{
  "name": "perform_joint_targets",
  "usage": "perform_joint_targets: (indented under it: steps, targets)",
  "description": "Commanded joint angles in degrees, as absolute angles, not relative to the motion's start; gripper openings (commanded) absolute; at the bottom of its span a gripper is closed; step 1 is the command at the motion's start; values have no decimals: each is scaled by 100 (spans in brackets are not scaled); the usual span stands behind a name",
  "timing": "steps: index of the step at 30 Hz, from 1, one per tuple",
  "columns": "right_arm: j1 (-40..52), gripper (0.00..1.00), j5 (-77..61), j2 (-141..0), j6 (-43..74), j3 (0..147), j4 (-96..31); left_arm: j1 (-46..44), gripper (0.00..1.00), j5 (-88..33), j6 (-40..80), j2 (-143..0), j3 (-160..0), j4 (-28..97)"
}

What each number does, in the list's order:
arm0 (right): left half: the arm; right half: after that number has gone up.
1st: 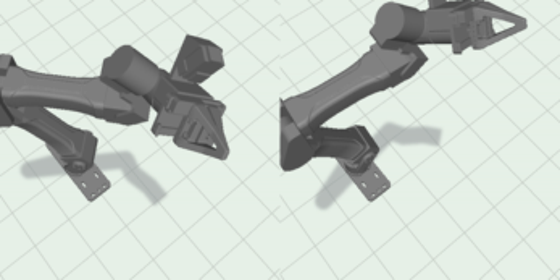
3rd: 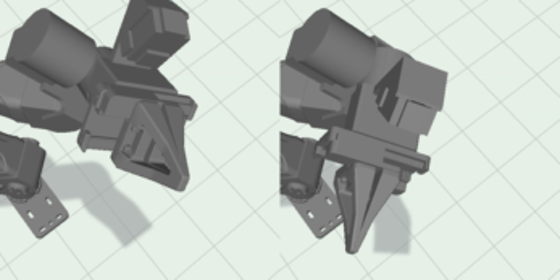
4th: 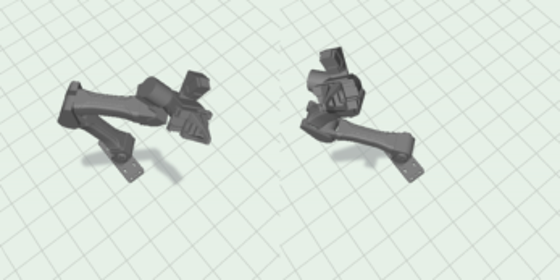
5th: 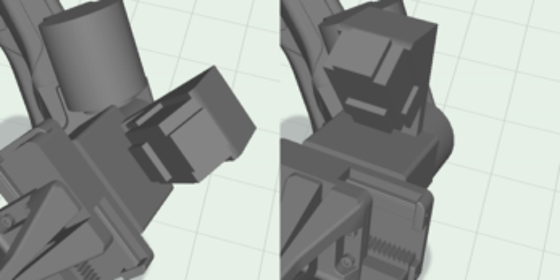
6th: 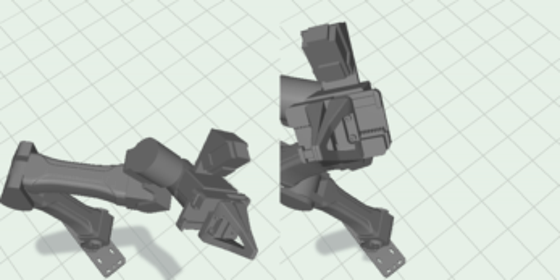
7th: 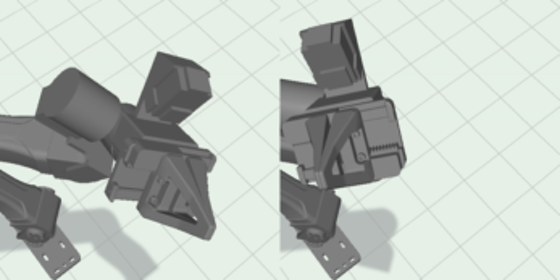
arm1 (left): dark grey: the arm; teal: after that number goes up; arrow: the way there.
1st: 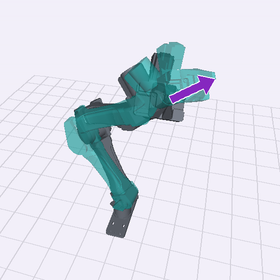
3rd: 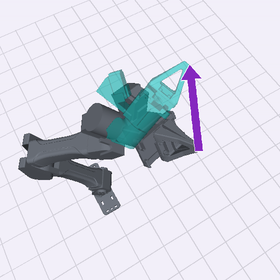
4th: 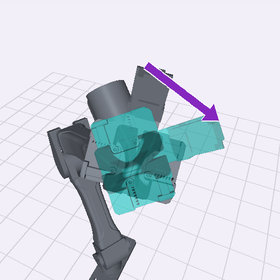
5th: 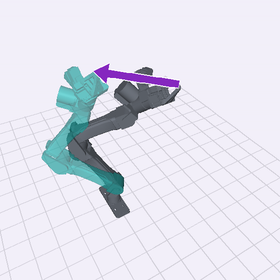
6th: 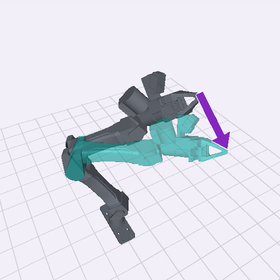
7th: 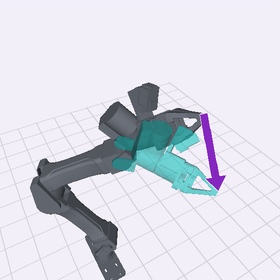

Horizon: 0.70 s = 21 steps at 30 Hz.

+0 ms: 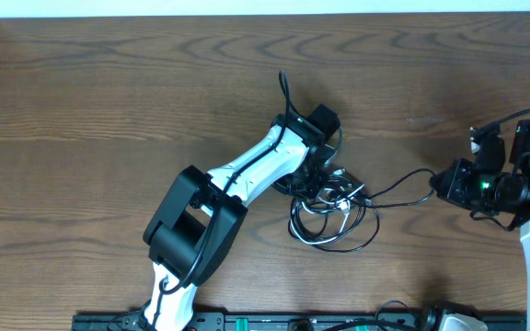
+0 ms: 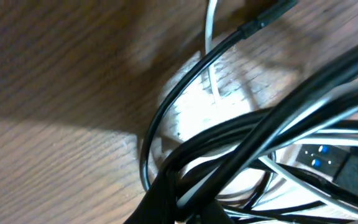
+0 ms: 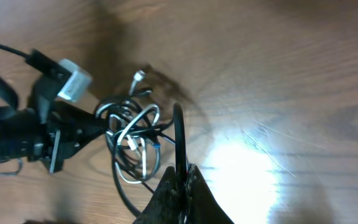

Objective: Untangle cables

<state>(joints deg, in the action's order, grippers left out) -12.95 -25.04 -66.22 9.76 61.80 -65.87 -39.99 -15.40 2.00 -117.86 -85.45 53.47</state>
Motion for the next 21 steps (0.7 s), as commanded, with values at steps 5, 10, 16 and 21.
perform_joint_targets:
  steps: [5,10,16,21]
  targets:
    - [-1304,43,-2045,-6779,805,6278,-6820,-3994,8,-2163,362,-11789,-8512,5098]
    - [-1293,60,-2491,-6928,799,6276,-7048,-3994,8,-2209,580,-11789,-8512,5013]
    - [-1083,77,-3264,-6976,840,6110,-6993,-3994,8,-2209,637,-11789,-8512,4928]
    - [-989,50,-3424,-6976,2244,5599,-6484,-3994,8,-2206,762,-11789,-8512,4888]
